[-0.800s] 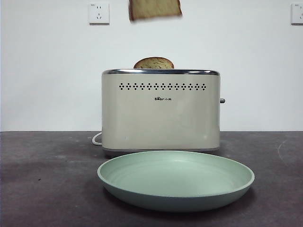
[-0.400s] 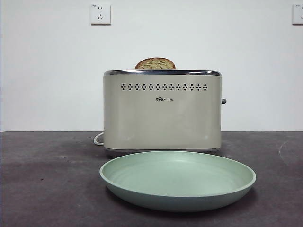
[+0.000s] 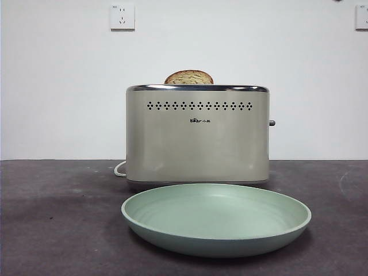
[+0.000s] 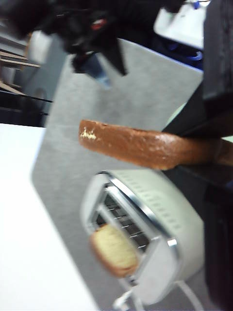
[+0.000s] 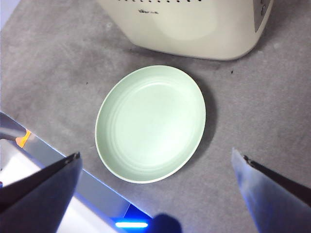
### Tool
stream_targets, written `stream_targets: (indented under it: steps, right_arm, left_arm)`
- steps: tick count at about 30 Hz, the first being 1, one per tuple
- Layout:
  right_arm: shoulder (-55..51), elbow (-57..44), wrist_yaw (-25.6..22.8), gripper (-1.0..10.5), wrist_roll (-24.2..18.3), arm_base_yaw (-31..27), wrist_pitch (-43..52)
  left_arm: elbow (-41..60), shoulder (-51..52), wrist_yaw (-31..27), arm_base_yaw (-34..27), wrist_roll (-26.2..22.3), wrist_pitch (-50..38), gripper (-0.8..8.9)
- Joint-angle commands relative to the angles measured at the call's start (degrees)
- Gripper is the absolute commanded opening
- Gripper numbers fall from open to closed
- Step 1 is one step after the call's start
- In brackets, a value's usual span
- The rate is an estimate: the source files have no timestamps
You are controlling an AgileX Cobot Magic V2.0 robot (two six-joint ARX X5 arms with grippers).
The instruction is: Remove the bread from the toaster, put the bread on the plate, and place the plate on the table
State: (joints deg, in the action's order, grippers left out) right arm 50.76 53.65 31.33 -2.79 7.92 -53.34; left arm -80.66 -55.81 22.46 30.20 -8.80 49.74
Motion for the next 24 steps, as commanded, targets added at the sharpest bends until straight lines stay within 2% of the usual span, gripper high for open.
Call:
stream_targets:
  steps: [1,6,10,12,15,22,24]
  right_arm:
    - [2.2,0.2,-0.2,5.6,0.4,0.1,1.2]
    - [8.8,0.2,-0.2,5.6,0.4,0.1,2.4]
    - [15.4,0.2,-0.2,5.6,0.4,0.9,3.7]
    - [19.3,0.2,-0.2,5.5,0.4,2.0,5.1]
    - [27.7,0.2,-0.2,4.7,0.4,4.8,8.7]
    - [40.9,0.2,-0.4,4.5,0.4,8.1,14.0]
    - [42.4,0.2,-0.4,3.1,0.4,8.8,15.4]
  left_arm:
    - [8.0,4.3,-0.2,0.2,2.3,-3.0,-0.05]
    - [21.7,12.8,0.1,0.3,9.6,-9.1,-0.06]
    - [27.9,17.6,0.1,0.3,12.5,-8.9,-0.06]
    - [29.2,19.4,0.1,0.3,13.4,-7.8,-0.06]
    - [29.3,20.8,0.0,0.2,13.6,-5.9,-0.06]
    - [29.3,20.8,-1.7,0.2,13.9,-3.3,-0.06]
    - [29.3,20.8,-1.6,0.2,14.9,-3.3,-0.07]
